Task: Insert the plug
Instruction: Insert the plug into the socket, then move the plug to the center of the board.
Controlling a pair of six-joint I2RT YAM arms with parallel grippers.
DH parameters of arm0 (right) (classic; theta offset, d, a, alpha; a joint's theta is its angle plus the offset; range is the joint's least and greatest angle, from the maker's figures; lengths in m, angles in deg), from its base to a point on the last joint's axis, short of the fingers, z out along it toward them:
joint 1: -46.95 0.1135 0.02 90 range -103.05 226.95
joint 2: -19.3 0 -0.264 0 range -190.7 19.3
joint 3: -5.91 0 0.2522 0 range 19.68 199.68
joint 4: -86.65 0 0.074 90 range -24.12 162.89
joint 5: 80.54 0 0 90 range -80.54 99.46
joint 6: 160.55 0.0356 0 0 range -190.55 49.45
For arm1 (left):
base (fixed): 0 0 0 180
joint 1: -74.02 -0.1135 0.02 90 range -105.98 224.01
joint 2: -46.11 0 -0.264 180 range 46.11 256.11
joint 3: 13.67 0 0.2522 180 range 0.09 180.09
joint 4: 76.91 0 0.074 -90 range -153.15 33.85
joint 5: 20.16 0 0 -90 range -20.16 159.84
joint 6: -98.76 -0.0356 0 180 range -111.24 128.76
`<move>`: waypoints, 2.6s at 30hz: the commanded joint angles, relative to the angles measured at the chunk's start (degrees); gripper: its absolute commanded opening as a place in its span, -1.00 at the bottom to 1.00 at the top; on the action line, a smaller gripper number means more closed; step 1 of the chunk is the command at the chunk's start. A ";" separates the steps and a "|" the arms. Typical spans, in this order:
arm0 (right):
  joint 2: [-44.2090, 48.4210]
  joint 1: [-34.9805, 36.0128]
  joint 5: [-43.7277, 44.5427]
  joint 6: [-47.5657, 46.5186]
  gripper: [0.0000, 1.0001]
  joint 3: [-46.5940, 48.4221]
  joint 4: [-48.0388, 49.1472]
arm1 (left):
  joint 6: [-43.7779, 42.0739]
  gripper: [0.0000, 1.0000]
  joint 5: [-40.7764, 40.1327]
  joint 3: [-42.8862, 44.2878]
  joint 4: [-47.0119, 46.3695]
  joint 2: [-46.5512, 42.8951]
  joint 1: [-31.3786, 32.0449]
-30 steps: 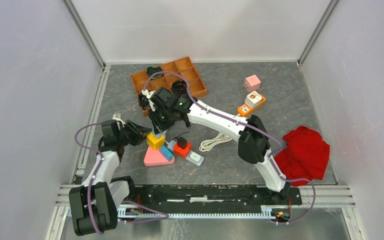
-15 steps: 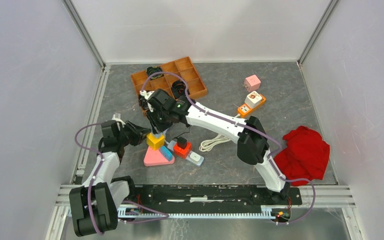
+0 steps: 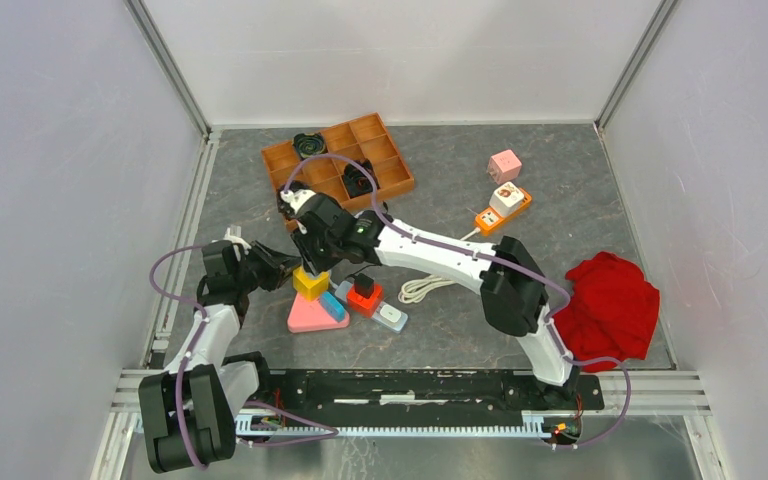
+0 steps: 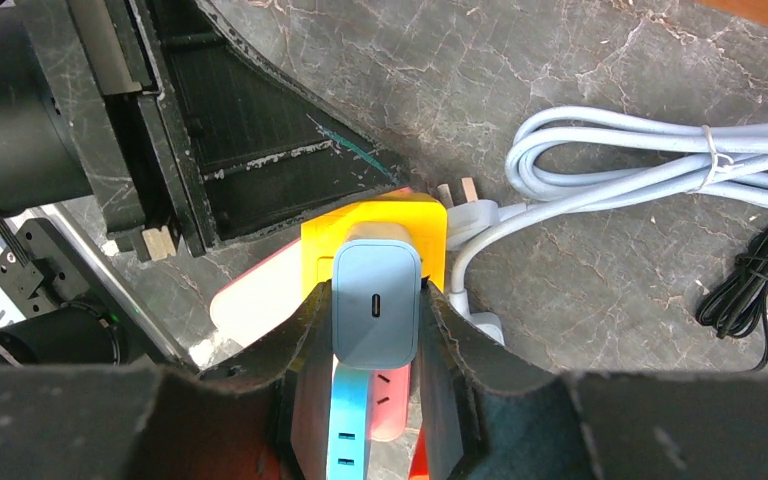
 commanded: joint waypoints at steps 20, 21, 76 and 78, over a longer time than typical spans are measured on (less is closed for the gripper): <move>14.41 -4.17 -0.74 0.37 0.29 -7.45 14.38 | -0.57 0.25 -5.47 9.39 3.85 0.18 0.18; 16.37 -4.91 -0.73 0.01 0.39 -9.27 16.11 | -0.69 0.28 -6.40 10.21 4.20 0.14 0.17; 7.55 -58.91 -5.39 -38.77 0.92 -17.64 21.64 | -26.64 0.77 -14.03 23.94 16.52 3.63 12.30; 5.36 -59.02 -4.83 -38.80 0.91 -15.65 22.37 | -26.47 0.77 -13.88 23.97 16.32 4.05 12.30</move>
